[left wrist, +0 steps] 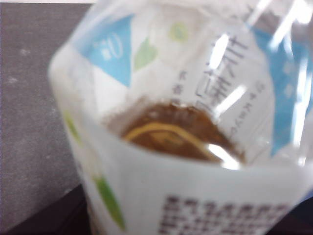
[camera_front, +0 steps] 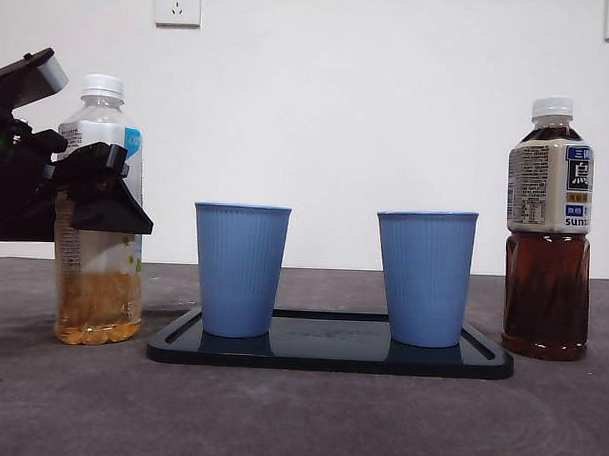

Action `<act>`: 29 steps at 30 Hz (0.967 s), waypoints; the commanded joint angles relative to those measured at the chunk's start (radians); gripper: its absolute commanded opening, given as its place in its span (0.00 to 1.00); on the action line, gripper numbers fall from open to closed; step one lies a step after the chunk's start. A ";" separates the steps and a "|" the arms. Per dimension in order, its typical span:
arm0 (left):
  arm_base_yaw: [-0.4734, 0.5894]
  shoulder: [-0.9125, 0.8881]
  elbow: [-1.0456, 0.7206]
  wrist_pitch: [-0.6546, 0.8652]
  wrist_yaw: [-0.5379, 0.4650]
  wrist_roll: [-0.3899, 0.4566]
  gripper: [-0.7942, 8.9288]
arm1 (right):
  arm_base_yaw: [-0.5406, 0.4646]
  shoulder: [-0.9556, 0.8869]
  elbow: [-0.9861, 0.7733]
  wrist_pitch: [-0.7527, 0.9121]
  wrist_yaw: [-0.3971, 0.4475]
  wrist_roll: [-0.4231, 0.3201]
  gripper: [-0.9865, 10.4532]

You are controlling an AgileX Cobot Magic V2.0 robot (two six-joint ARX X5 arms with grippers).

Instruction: Pour the drink into the cup

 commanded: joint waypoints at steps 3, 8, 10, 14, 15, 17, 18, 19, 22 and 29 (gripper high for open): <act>-0.015 -0.050 0.001 0.008 0.001 0.005 0.30 | 0.006 0.003 0.017 0.005 -0.003 -0.019 0.47; -0.045 -0.179 0.027 -0.145 0.001 0.005 0.30 | 0.006 0.003 0.043 -0.039 -0.004 -0.059 0.47; -0.062 -0.238 0.063 -0.275 0.001 0.010 0.29 | 0.006 0.003 0.071 -0.082 -0.003 -0.097 0.47; -0.100 -0.319 0.190 -0.585 0.000 0.051 0.23 | 0.006 0.003 0.137 -0.170 -0.003 -0.150 0.47; -0.112 -0.327 0.230 -0.664 -0.002 0.071 0.23 | 0.006 0.003 0.154 -0.190 -0.003 -0.154 0.47; -0.132 -0.331 0.306 -0.806 -0.006 0.109 0.23 | 0.006 0.003 0.182 -0.217 -0.011 -0.155 0.47; -0.142 -0.331 0.346 -0.879 -0.027 0.124 0.23 | 0.006 0.003 0.194 -0.229 -0.026 -0.155 0.47; -0.151 -0.328 0.379 -0.938 -0.055 0.137 0.23 | 0.006 0.003 0.203 -0.238 -0.041 -0.155 0.47; -0.179 -0.319 0.478 -1.116 -0.158 0.187 0.23 | 0.006 0.003 0.223 -0.261 -0.081 -0.152 0.47; -0.227 -0.266 0.650 -1.392 -0.434 0.291 0.24 | 0.006 0.003 0.229 -0.264 -0.131 -0.146 0.47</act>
